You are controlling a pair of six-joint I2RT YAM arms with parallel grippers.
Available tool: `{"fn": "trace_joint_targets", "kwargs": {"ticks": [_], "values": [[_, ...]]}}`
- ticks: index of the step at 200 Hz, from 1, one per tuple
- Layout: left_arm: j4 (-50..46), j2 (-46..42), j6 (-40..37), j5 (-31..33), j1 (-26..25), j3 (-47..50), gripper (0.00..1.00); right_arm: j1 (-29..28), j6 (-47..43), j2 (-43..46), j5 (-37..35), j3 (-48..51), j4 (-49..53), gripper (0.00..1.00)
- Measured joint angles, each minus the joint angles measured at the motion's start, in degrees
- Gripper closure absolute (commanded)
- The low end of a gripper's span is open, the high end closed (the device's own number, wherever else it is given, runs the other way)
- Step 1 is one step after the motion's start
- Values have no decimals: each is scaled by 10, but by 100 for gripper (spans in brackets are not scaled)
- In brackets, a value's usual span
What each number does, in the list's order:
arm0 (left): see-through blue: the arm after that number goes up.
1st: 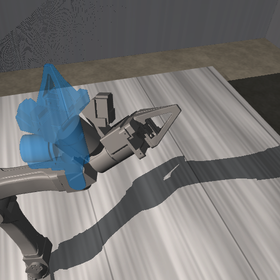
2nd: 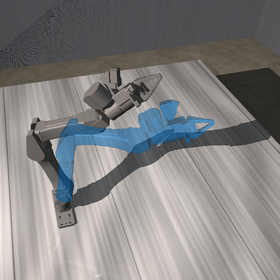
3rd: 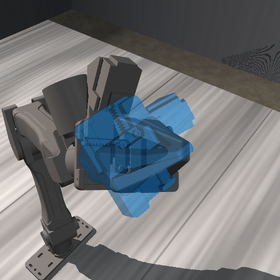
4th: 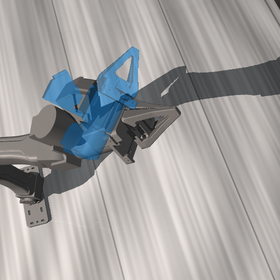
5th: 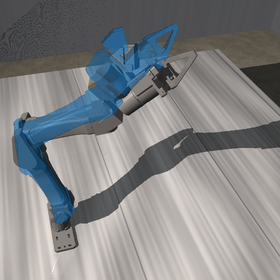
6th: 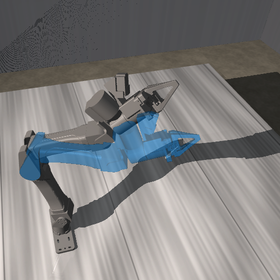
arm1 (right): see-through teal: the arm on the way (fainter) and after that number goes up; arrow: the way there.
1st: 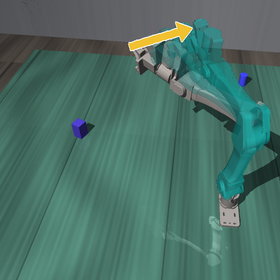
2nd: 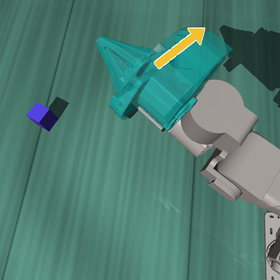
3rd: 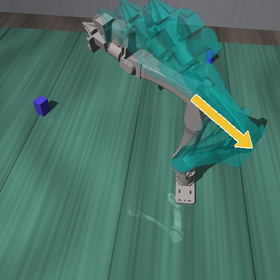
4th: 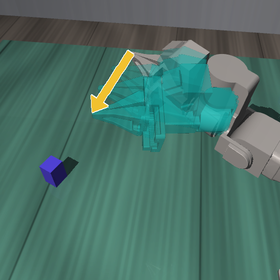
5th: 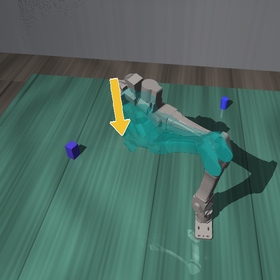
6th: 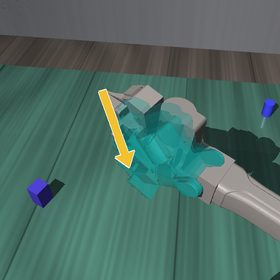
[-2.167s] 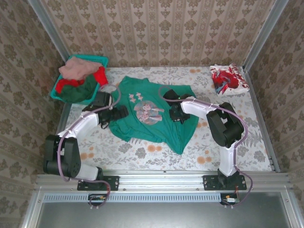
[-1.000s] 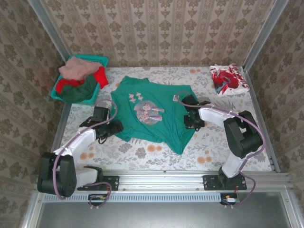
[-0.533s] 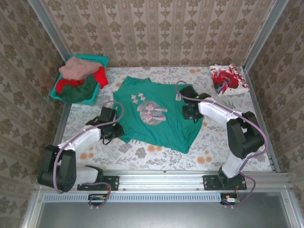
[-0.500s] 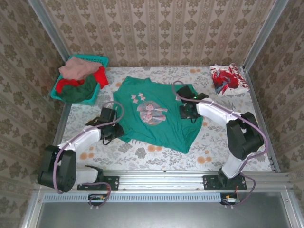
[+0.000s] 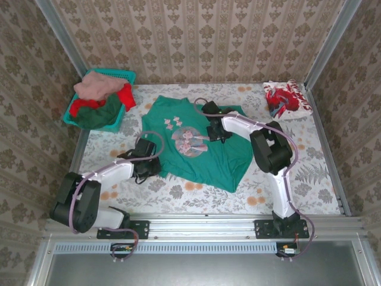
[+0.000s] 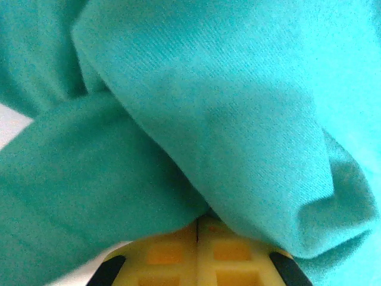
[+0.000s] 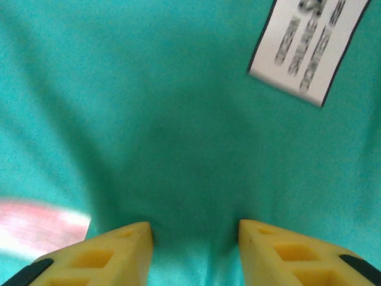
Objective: Fold and stack the t-shirts
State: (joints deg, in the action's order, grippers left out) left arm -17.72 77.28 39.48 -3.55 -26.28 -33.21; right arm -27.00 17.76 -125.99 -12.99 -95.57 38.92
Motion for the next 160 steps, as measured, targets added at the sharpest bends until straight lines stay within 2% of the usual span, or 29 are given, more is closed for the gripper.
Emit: {"fn": "trace_joint_targets", "kwargs": {"ticks": [26, 67, 106, 147, 150, 160], "values": [[-39, -44, 18, 6, -26, 14, 100, 26, -16, -57, -27, -101, 43, 53], [-129, -188, 52, 23, -61, 21, 100, 67, -38, -148, -54, -261, 117, 53], [-196, -275, 90, 26, -102, 21, 100, 92, -56, -245, -54, -443, 191, 51], [-206, -290, 141, 22, -203, 27, 100, 112, -61, -267, -3, -492, 215, 47], [-205, -289, 145, 22, -210, 27, 95, 114, -61, -266, 1, -492, 215, 46], [-202, -285, 154, 18, -227, 27, 62, 118, -61, -266, 14, -492, 216, 45]]}}
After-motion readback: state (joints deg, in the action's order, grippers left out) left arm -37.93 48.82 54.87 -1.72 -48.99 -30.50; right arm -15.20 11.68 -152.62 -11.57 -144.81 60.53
